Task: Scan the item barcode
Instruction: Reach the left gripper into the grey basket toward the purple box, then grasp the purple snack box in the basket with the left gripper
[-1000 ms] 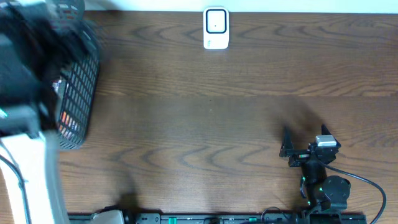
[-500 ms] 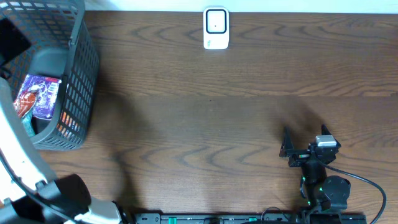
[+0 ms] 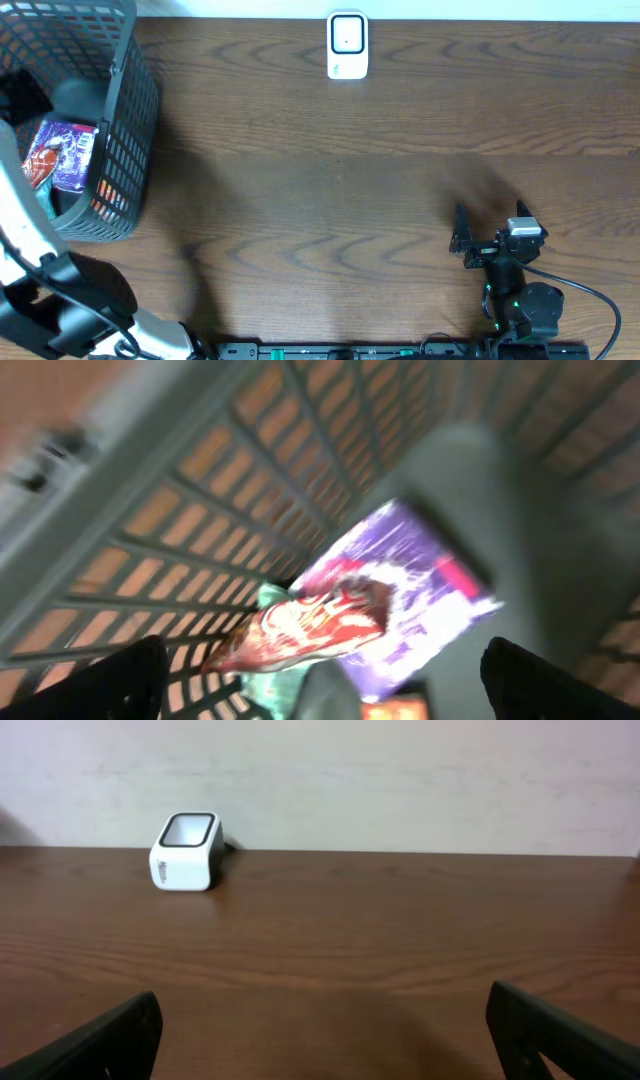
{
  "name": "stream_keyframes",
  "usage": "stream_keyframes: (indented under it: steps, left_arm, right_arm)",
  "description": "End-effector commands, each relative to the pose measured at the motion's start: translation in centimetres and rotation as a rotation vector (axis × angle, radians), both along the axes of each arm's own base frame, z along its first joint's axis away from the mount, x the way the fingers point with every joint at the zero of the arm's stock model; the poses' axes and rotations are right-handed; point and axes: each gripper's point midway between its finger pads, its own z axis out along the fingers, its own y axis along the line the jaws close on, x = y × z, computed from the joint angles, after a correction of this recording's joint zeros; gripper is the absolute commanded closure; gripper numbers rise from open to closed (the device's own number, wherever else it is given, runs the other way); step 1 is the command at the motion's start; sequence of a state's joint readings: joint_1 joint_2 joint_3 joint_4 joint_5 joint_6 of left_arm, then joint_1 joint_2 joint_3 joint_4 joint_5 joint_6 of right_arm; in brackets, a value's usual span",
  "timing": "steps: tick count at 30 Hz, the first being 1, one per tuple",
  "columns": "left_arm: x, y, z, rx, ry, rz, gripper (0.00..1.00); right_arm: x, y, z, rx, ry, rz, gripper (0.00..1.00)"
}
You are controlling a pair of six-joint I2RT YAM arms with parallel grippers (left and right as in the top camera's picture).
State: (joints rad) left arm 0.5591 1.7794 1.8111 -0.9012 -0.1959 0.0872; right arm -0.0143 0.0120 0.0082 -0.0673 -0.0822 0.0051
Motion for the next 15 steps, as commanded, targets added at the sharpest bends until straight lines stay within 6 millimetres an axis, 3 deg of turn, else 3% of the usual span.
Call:
stream_keyframes:
  steps: [1, 2, 6, 10, 15]
  left_arm:
    - [-2.4, 1.7, -4.4, 0.083, 0.214, 0.015, 0.00]
    - [-2.9, 1.8, -5.8, 0.102, 0.276, -0.016, 0.00]
    - [-3.1, 1.7, -8.3, 0.106, 0.313, -0.054, 0.00]
    - [-2.9, 1.8, -9.7, 0.121, 0.310, -0.070, 0.01]
    - [-2.1, 0.9, -11.4, 0.102, 0.337, -0.209, 0.01]
  right_arm:
    - [0.0, 0.3, 0.0, -0.013, -0.001, 0.016, 0.01]
    - [0.0, 0.3, 0.0, -0.013, -0.001, 0.016, 0.01]
    - [0.0, 0.3, 0.0, -0.013, -0.001, 0.016, 0.01]
    - [0.0, 0.3, 0.0, -0.013, -0.001, 0.016, 0.01]
    - [0.0, 0.3, 0.0, -0.013, -0.001, 0.016, 0.01]
